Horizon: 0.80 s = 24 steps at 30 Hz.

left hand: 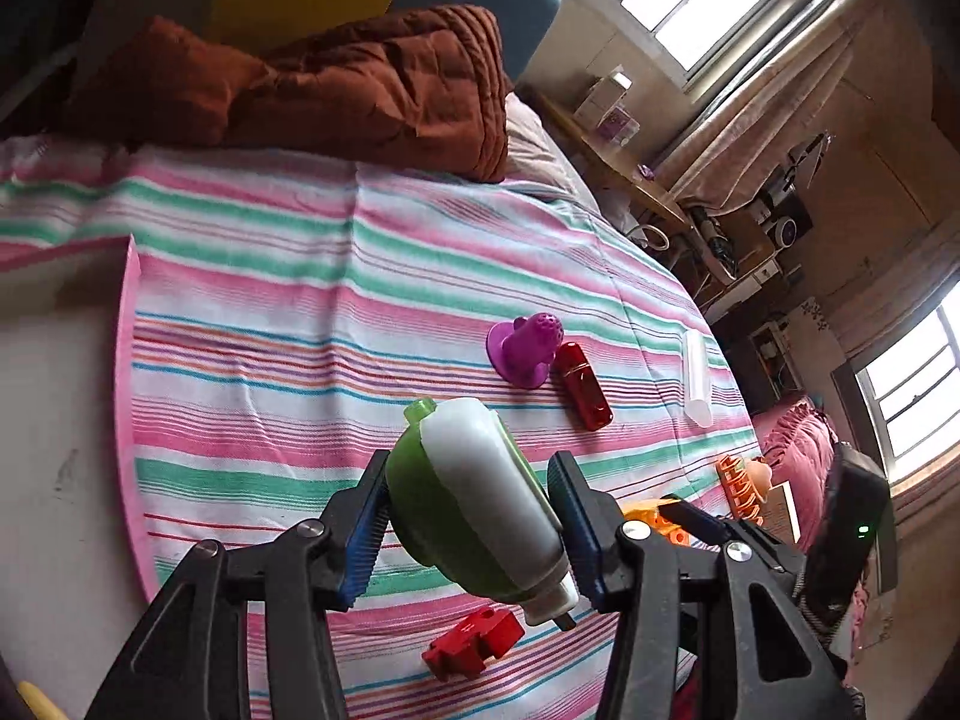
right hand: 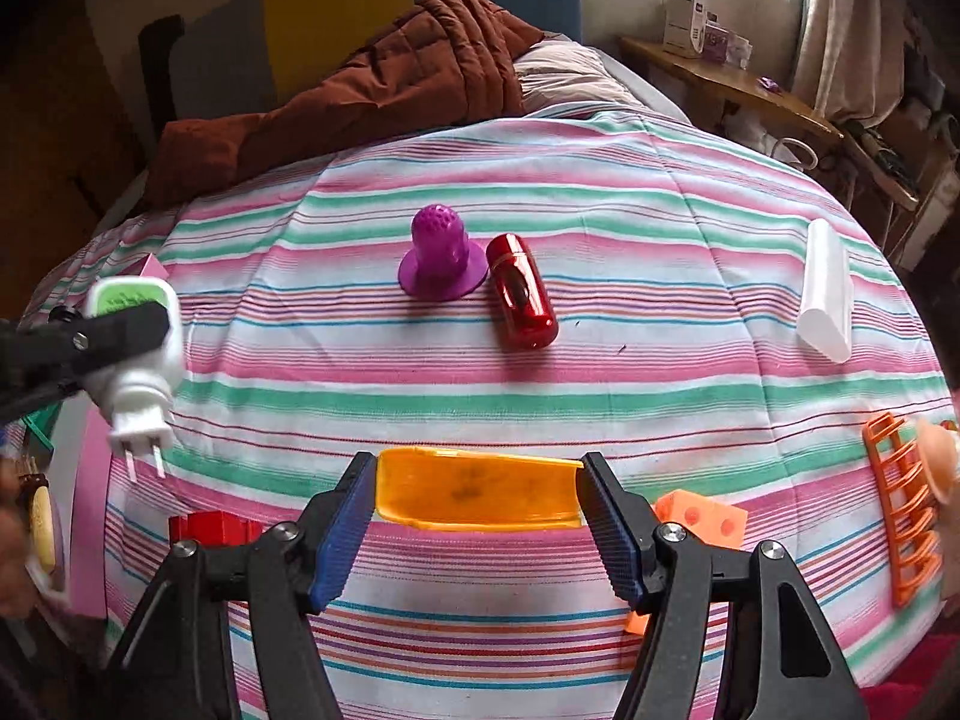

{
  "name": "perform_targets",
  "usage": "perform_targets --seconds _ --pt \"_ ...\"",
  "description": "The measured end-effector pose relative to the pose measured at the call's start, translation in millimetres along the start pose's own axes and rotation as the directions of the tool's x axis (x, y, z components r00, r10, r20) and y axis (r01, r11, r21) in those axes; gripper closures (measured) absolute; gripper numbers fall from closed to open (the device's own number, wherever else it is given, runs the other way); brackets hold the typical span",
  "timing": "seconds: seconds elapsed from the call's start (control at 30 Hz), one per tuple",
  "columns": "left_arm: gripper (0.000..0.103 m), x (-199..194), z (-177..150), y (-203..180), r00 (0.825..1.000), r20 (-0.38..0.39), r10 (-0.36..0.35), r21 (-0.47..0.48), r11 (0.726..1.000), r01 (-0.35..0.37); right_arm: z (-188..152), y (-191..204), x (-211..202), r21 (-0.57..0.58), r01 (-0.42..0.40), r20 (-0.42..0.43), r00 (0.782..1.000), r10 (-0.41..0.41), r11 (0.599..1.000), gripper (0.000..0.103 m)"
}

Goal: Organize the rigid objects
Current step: 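Lift the green-white bottle with the left tool while the right tool grasps the orange scoop, then carry the bottle to the tray and open the left tool while the right tool holds the scoop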

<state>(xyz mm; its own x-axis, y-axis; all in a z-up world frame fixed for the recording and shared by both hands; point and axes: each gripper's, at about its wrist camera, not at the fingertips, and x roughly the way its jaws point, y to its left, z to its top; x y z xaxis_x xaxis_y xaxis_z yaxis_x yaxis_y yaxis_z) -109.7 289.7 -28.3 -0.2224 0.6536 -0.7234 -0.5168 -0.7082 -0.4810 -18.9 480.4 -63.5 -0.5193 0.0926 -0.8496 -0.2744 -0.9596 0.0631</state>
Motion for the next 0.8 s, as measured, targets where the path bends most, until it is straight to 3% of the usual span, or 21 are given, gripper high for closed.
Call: perform_targets --seconds 0.23,0.47,0.8 --pt "0.05 -58.3 -28.1 -11.1 0.984 0.124 0.131 0.129 0.981 -0.147 -9.5 4.1 16.0 -0.043 0.037 -0.015 0.999 -0.038 0.998 0.035" --pt "0.05 -95.2 -60.5 4.5 0.955 0.171 0.243 0.107 0.959 -0.263 -10.8 14.0 17.4 -0.083 0.068 -0.006 0.998 -0.069 0.994 0.035" --pt "0.05 -134.6 -84.3 9.4 0.915 0.245 0.32 0.115 0.928 -0.355 -15.0 18.8 19.0 -0.102 0.092 -0.015 0.995 -0.094 0.991 0.036"
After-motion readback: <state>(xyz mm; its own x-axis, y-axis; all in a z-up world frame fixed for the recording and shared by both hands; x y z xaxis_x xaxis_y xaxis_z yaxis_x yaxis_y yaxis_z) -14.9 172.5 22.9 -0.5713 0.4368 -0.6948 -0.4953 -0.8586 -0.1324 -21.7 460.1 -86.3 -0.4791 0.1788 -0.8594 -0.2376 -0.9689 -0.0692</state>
